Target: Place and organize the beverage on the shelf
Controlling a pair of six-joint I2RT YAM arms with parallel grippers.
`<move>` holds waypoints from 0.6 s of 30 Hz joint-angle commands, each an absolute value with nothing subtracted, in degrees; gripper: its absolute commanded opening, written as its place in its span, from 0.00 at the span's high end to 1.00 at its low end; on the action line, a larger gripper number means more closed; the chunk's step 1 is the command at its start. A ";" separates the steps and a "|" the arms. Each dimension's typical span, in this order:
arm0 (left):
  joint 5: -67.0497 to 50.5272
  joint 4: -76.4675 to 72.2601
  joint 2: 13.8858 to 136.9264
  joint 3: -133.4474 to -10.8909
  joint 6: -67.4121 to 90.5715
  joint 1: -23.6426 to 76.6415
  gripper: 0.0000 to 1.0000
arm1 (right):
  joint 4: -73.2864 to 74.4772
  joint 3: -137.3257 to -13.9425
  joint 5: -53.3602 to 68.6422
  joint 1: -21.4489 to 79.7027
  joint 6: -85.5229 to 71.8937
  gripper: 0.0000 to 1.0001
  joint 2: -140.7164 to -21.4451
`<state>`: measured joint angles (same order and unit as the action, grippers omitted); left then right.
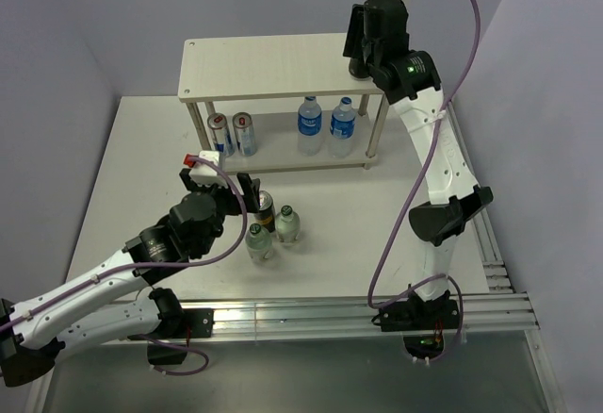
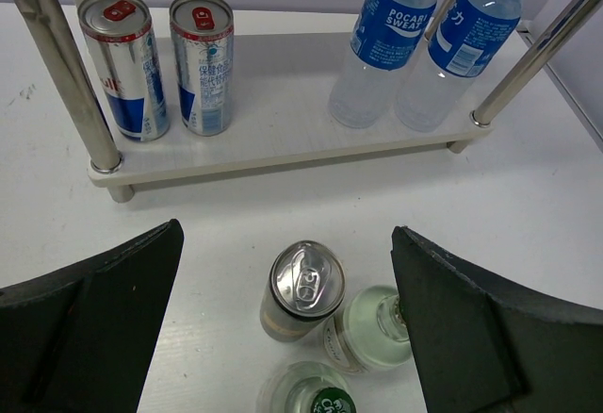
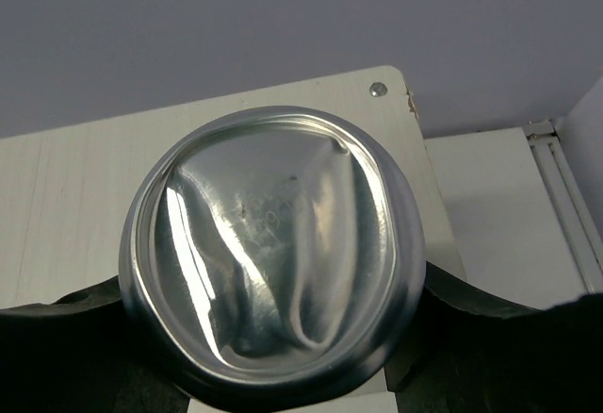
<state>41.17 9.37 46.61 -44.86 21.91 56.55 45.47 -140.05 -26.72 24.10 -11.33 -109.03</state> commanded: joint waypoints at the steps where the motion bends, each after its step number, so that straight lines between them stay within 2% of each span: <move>1: 40.17 7.29 46.14 -44.47 21.71 56.69 0.01 | 43.15 -143.00 -23.90 23.29 -12.92 1.00 -106.79; 12: 40.43 7.03 45.09 -44.03 21.80 56.95 0.01 | 39.99 -135.26 -27.15 25.05 -11.52 1.00 -105.64; 15: 41.13 7.47 44.91 -44.12 21.80 57.22 0.01 | 39.29 -133.52 -28.91 26.01 -11.43 0.65 -105.47; 16: 41.48 7.56 44.83 -44.12 21.80 57.30 0.01 | 38.77 -132.72 -29.35 26.28 -11.25 0.40 -105.29; 17: 41.66 7.56 44.56 -44.03 21.80 57.48 0.01 | 37.72 -131.84 -29.70 26.63 -11.25 0.29 -104.60; 18: 41.75 7.56 44.47 -44.12 21.80 57.57 0.01 | 37.27 -130.27 -30.14 26.80 -11.16 0.24 -104.15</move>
<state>40.86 9.26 45.65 -44.23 21.91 57.08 40.60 -133.12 -28.05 25.58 -11.73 -107.00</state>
